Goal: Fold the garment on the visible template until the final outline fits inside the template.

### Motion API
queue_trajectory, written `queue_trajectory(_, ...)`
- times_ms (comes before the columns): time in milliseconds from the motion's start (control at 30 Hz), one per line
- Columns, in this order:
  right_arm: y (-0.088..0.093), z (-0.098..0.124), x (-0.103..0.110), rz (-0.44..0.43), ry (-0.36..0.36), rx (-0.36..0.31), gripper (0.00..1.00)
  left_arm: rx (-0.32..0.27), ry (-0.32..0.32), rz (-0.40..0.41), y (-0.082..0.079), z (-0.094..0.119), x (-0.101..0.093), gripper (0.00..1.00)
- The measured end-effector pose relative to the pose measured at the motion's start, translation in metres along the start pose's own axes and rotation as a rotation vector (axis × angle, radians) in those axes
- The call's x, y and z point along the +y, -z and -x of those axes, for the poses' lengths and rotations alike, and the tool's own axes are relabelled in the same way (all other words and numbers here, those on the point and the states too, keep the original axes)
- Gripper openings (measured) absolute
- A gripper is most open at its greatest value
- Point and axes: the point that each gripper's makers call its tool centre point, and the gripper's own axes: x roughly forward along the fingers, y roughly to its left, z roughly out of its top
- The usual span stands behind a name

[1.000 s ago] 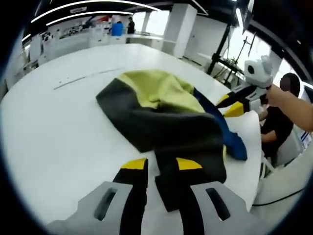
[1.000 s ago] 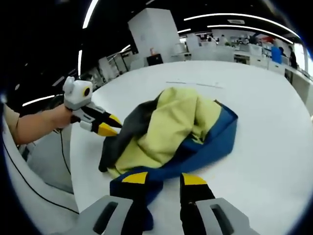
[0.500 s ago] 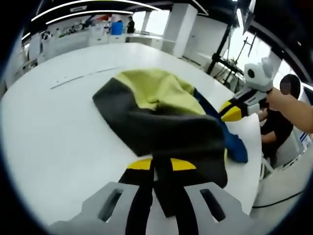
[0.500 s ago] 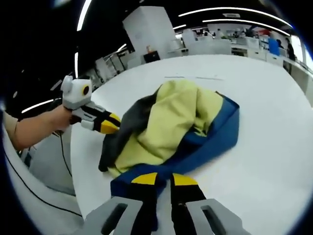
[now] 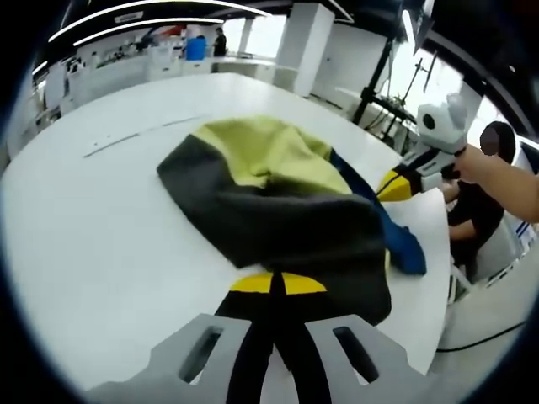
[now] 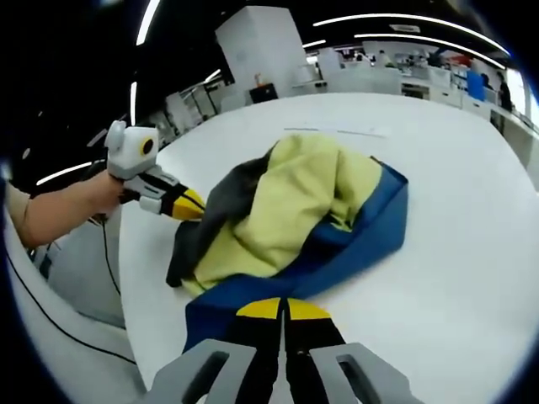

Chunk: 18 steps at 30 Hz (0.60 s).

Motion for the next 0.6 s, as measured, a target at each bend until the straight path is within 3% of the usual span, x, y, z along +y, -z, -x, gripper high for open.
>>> queue_trajectory(600, -0.001, 0.024, -0.040, -0.009, 0.073, 0.004, 0.00, 0.014, -0.020, -0.027, 0.004, 0.019, 0.010, 0.00)
